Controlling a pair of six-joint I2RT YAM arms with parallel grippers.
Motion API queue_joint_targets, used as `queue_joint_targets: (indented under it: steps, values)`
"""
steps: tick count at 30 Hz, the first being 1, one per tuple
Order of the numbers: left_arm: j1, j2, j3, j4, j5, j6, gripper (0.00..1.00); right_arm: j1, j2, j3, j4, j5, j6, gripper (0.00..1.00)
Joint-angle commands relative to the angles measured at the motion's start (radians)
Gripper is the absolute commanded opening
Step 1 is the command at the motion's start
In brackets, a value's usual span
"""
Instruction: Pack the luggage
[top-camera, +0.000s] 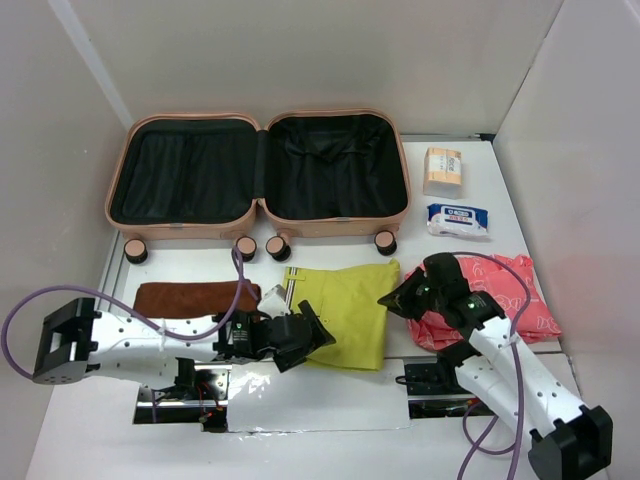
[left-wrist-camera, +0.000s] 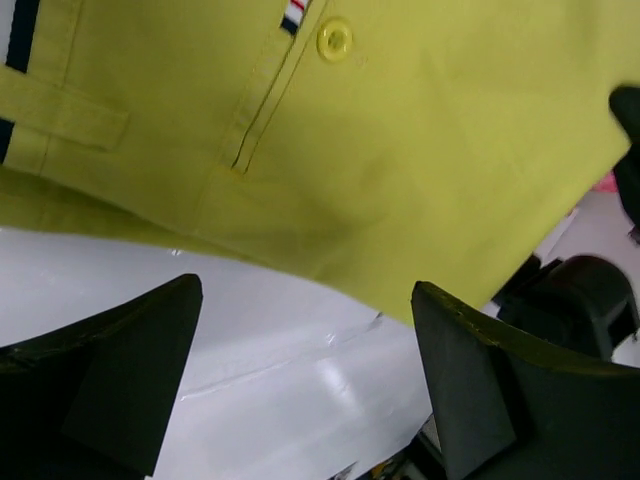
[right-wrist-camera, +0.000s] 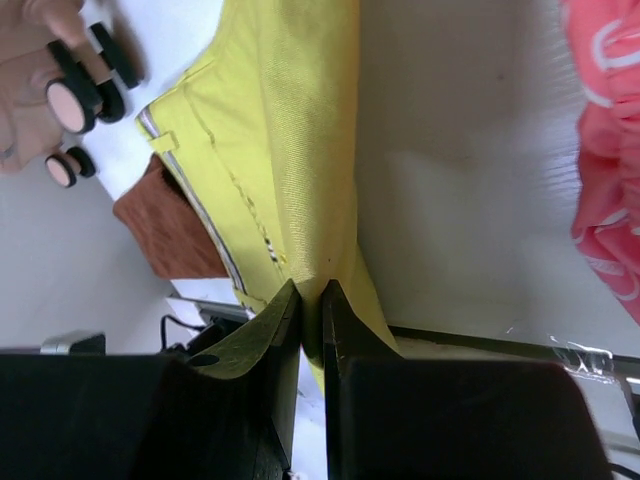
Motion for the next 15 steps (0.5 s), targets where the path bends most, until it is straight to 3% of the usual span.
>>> queue_joint_targets:
  steps: [1, 4, 7, 11, 15]
  values:
    - [-0.006, 0.029, -0.040, 0.100, -0.115, -0.065, 0.99, -0.005, -0.050, -0.011, 0.036, -0.067, -0.031, 0.00]
    - [0.006, 0.029, -0.029, 0.074, -0.137, -0.065, 0.99, -0.005, -0.015, -0.020, 0.047, -0.095, -0.094, 0.00]
    - [0.061, -0.023, 0.015, 0.018, -0.157, 0.058, 0.99, -0.005, 0.068, -0.011, 0.016, -0.070, -0.212, 0.00]
    - [0.237, -0.033, 0.067, -0.029, -0.070, 0.318, 0.99, -0.005, 0.128, 0.057, -0.041, 0.014, -0.329, 0.00]
    - [0.405, 0.005, 0.100, 0.049, 0.042, 0.701, 0.98, -0.005, 0.166, 0.098, -0.055, 0.069, -0.446, 0.00]
